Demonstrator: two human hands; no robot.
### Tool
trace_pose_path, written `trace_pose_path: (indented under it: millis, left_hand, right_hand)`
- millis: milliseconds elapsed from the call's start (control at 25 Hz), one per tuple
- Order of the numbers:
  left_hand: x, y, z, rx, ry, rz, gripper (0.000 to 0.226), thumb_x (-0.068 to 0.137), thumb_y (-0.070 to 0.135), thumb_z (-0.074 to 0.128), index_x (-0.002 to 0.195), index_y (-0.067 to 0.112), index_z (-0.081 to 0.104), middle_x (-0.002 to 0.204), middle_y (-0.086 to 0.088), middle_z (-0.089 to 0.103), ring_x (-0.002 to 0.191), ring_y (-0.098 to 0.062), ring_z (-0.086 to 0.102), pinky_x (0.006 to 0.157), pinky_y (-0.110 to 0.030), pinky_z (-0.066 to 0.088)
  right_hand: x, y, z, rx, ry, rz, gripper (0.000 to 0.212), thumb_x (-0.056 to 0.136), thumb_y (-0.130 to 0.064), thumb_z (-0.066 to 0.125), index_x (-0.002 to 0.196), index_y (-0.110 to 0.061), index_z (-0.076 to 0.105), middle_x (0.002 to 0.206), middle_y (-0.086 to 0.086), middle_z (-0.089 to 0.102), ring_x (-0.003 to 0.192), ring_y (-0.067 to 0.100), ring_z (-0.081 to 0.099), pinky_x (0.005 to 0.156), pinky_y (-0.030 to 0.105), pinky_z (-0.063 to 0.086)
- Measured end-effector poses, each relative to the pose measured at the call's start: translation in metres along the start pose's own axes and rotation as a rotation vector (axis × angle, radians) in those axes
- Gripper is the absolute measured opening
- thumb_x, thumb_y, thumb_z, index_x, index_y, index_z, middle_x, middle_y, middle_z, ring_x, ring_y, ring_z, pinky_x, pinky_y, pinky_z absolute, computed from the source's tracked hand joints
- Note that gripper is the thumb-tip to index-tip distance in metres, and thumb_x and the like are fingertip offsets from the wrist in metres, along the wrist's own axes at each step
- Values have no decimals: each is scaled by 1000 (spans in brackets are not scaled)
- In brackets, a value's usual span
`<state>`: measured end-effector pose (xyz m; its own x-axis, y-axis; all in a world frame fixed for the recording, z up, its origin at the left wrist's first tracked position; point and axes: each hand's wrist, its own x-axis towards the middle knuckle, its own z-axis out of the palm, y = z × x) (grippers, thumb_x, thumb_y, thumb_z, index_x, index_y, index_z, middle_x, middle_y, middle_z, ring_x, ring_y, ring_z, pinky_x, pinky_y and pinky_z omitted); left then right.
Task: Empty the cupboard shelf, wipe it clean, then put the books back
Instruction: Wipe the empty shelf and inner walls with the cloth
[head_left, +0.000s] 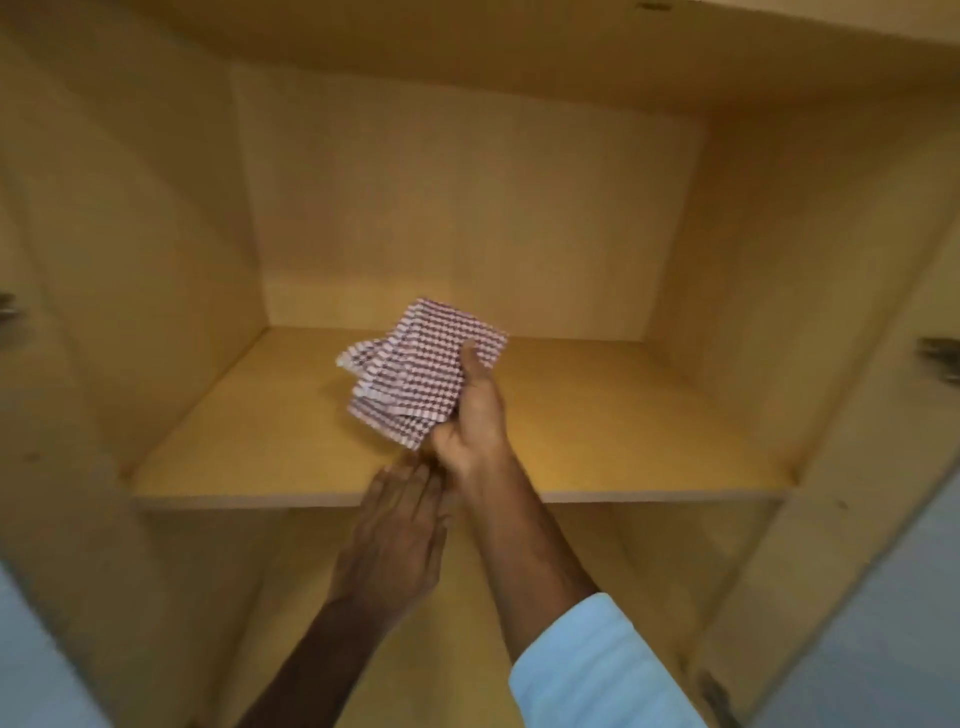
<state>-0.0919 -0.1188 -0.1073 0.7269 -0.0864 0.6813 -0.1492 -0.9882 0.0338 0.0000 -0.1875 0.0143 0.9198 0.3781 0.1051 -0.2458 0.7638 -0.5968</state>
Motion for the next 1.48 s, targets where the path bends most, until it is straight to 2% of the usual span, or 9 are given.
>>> trace_pose_path:
  millis: [120,240,320,440,600,760,1080,1320,1480]
  left_hand:
    - [20,34,18,21,-119,41,59,98,36,37,146,4,48,153,-13,47,146,-27,39,119,-47,25]
    - [30,55,34,50,-145,86,62,100,40,33,150,4,42,157,-12,41,149,-25,32,120,-47,21]
    - [36,73,40,58,-196,97,63,100,42,33,149,5,43,156,-12,43,148,-26,34,119,-48,21]
    - [35,83,51,50,-204,61,63,98,44,35,148,7,47,152,-11,48,144,-27,41,116,-52,25]
    - [32,85,59,88,-172,39,64,97,44,38,148,6,47,152,-12,49,142,-29,43,115,-55,25]
    - [35,93,57,61,-132,-20,63,96,44,43,146,5,49,150,-14,50,141,-30,44,115,-56,24]
    - [-14,19,31,65,-25,-253,72,89,32,57,152,1,37,161,-15,32,152,-29,23,125,-47,10]
    - [-72,-69,-14,22,186,-634,98,77,14,76,156,0,21,164,-21,22,154,-33,13,123,-52,21]
    - [-109,-97,-31,-28,133,-723,98,78,15,77,154,-8,20,162,-27,20,152,-38,17,120,-55,25]
  right_hand:
    - [0,-102,-94,-655,189,-520,31,101,-29,57,117,-4,67,107,21,71,92,31,67,91,52,52]
    - [-13,-191,-178,-1539,406,-933,50,94,-5,51,143,-8,54,150,12,51,142,23,44,119,36,33]
    - [-30,-238,-225,-2048,483,-805,64,90,2,53,149,-21,49,161,7,37,153,28,25,122,50,26]
    - [-50,-252,-264,-2364,598,-210,51,98,-29,50,146,-44,46,162,-1,36,152,29,24,123,51,23]
    - [-47,-245,-259,-2441,579,19,54,102,-55,25,154,-44,31,166,-10,24,156,26,7,123,53,-3]
    - [-62,-204,-240,-2363,504,-79,75,91,-59,5,157,-32,32,165,-3,30,154,22,20,125,48,17]
    - [-51,-27,-103,-2361,-52,-129,59,105,-49,19,160,-29,19,168,-5,16,156,16,9,126,42,12]
    - [-32,133,24,-2183,-551,-162,61,103,-51,18,160,-31,16,169,-4,12,156,19,4,125,44,7]
    - [-15,205,83,-2135,-763,-114,60,105,-47,21,161,-27,13,170,-3,8,157,20,1,125,46,5]
